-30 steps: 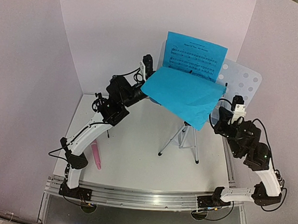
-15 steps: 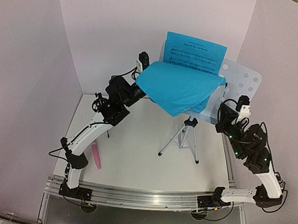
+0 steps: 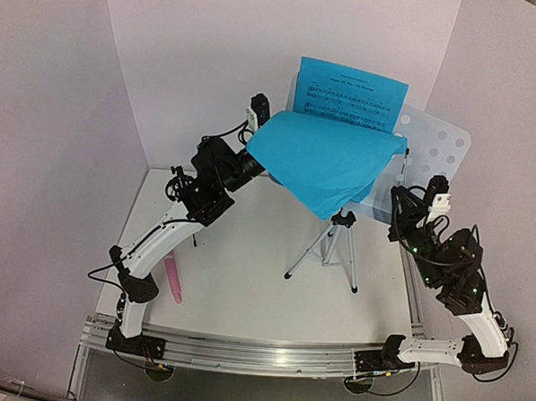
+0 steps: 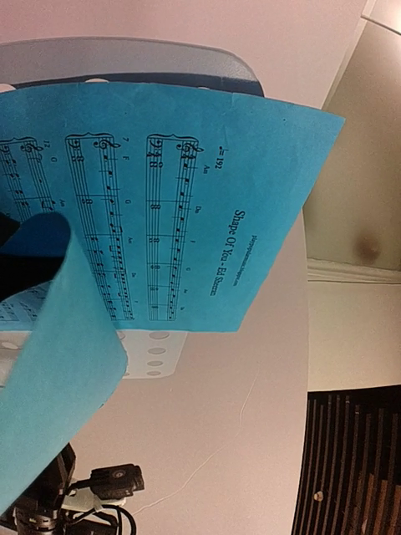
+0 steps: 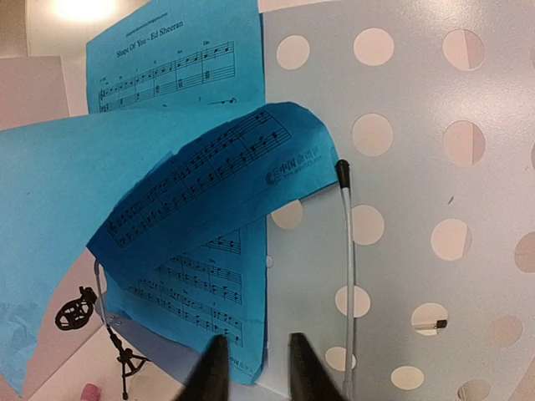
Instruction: Set up the instrument practice props
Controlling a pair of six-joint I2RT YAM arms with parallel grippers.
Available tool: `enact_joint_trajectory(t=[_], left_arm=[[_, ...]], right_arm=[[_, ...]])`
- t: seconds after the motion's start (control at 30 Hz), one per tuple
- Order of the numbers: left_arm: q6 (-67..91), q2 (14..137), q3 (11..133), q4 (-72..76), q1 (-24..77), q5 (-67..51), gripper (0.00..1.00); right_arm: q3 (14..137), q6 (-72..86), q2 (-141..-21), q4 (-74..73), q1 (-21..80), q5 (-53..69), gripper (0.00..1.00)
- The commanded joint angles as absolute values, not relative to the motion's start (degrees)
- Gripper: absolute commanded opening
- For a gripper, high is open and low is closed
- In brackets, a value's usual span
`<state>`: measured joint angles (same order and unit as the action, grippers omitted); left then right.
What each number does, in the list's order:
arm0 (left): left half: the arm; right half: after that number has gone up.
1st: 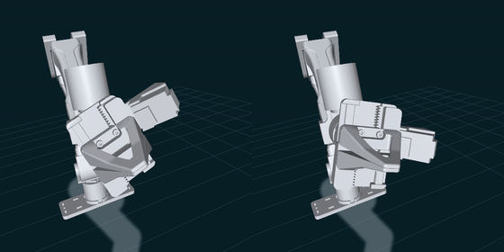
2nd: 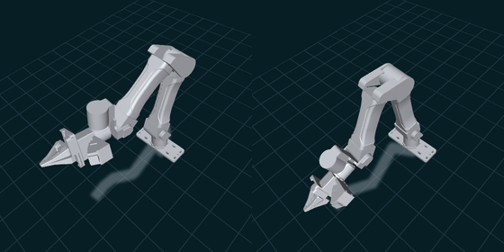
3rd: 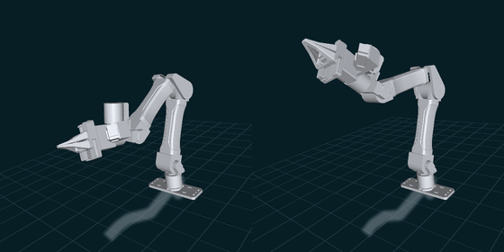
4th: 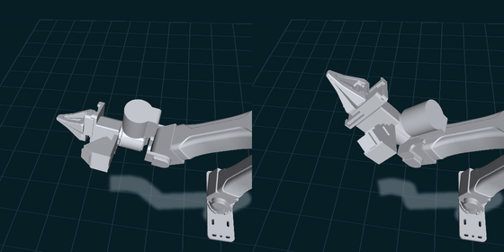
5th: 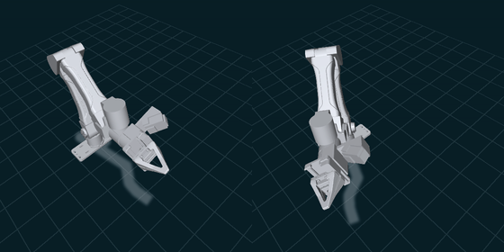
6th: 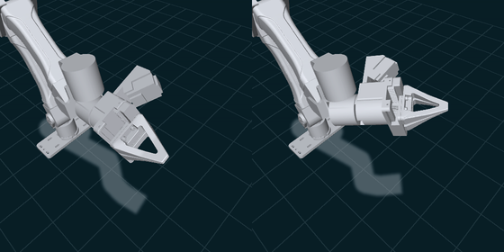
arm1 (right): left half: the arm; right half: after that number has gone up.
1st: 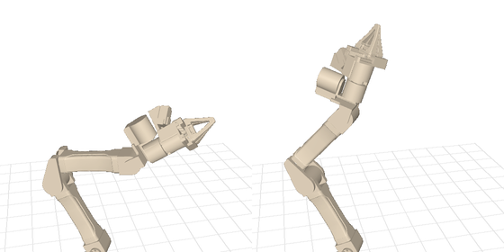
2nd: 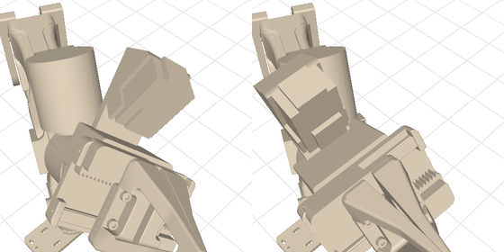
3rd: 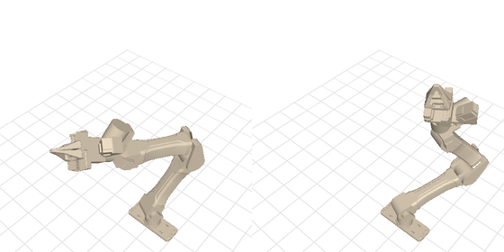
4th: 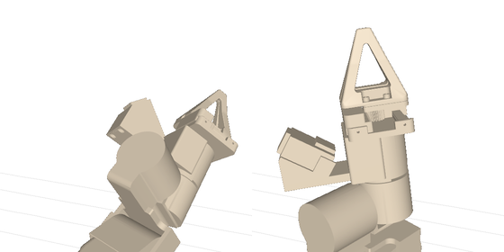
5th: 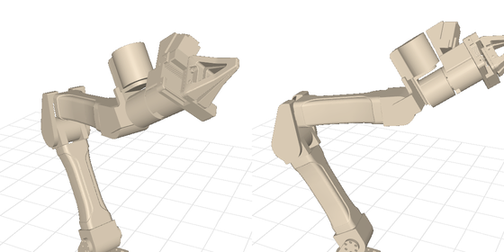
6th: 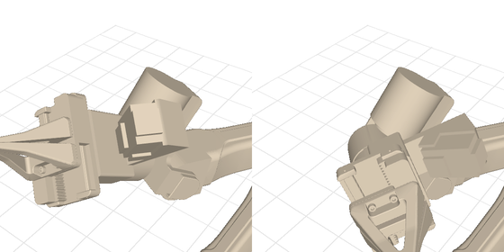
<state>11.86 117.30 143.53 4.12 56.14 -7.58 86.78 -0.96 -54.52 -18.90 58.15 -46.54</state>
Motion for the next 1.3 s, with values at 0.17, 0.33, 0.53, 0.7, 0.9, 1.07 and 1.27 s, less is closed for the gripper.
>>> enact_joint_trajectory(t=[0.17, 0.33, 0.53, 0.7, 0.9, 1.07, 1.27], left_arm=[[11.81, 115.97, 142.68, 6.44, 56.43, -9.34, 0.00], [11.78, 115.85, 142.53, 6.48, 56.43, -9.71, 0.00], [11.89, 115.78, 142.07, 6.53, 56.43, -10.19, 0.00], [12.36, 115.70, 141.83, 6.88, 56.43, -10.63, 0.00], [12.47, 115.43, 141.61, 6.92, 56.43, -11.01, 0.00], [12.03, 114.97, 141.29, 6.86, 56.46, -11.33, 0.00], [12.04, 114.55, 140.73, 6.94, 56.43, -11.50, 0.00]], right_arm=[[95.30, -6.73, -60.14, -24.80, 58.07, -55.63, 0.62], [96.69, -11.58, -63.02, -24.86, 58.04, -63.61, 0.63], [96.43, -13.17, -64.58, -24.78, 58.05, -69.36, 0.61], [94.96, -12.66, -63.87, -24.78, 58.01, -71.25, 0.59], [94.26, -7.34, -58.82, -27.90, 58.01, -60.09, 0.68], [95.23, -5.86, -58.06, -34.33, 58.04, -56.86, 0.81], [93.05, -10.48, -58.36, -34.87, 58.01, -58.55, 0.87]])
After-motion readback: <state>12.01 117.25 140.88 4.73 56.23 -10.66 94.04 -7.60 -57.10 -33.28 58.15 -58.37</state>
